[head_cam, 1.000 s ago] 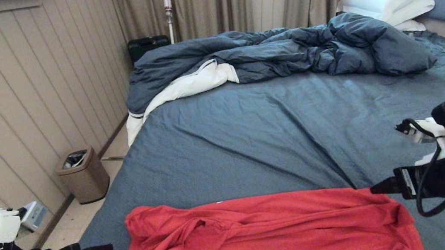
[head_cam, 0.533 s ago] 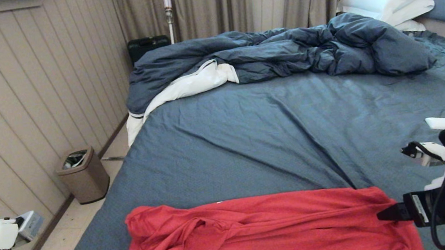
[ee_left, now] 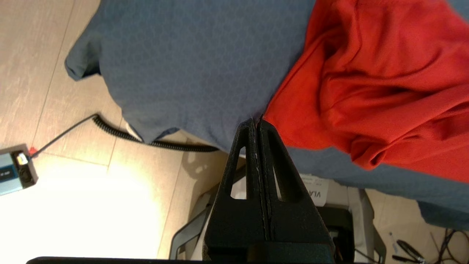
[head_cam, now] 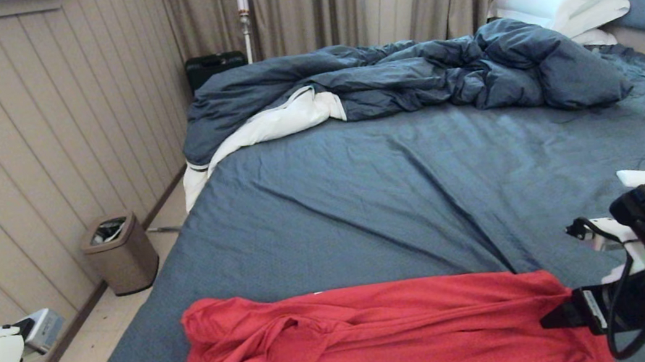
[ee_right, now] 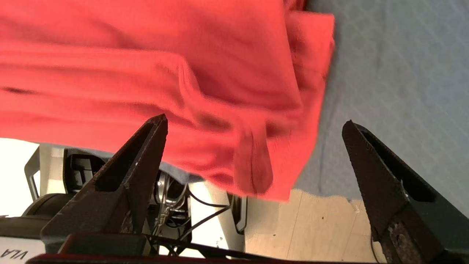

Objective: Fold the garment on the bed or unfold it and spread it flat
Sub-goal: Fold the red T-shirt

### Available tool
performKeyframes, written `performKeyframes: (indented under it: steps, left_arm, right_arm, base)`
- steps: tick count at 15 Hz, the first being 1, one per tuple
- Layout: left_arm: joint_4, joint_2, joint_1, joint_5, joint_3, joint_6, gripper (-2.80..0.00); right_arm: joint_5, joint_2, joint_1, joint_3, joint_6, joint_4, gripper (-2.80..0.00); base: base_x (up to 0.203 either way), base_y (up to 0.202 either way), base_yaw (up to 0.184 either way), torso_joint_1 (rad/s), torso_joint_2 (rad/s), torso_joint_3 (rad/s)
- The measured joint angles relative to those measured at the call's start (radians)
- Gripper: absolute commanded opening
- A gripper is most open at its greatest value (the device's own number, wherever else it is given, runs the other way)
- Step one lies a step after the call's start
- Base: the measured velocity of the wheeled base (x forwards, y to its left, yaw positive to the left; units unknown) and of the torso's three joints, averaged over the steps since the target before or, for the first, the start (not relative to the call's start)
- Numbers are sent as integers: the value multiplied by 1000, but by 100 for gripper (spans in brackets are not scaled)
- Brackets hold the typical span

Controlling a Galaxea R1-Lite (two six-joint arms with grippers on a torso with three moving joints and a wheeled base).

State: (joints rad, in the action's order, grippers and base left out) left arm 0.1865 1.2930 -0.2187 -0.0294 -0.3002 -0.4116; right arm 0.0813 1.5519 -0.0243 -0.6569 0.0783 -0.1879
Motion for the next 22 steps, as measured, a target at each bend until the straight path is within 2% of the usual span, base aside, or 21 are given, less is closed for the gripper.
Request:
performKeyframes:
  steps: [7,11,12,22]
  left_arm:
    - [2,4,0,9,4,-4,-280]
    - [2,9,-2,15,5,-6,-280]
    - [2,9,-3,19,6,-6,-280]
    - [2,14,-20,24,18,-9,-280]
  right_arm:
    - [-18,120,-80,-62,10,20,0]
    - [-35,198,-88,-71,11,63,0]
    - [-42,208,-88,-72,12,63,-280]
    - [-52,185,-79,-85,8,54,-280]
  base:
    - [0,0,0,0,0,0]
    - [0,0,0,0,0,0]
    - [0,0,0,0,0,0]
    - [0,0,0,0,0,0]
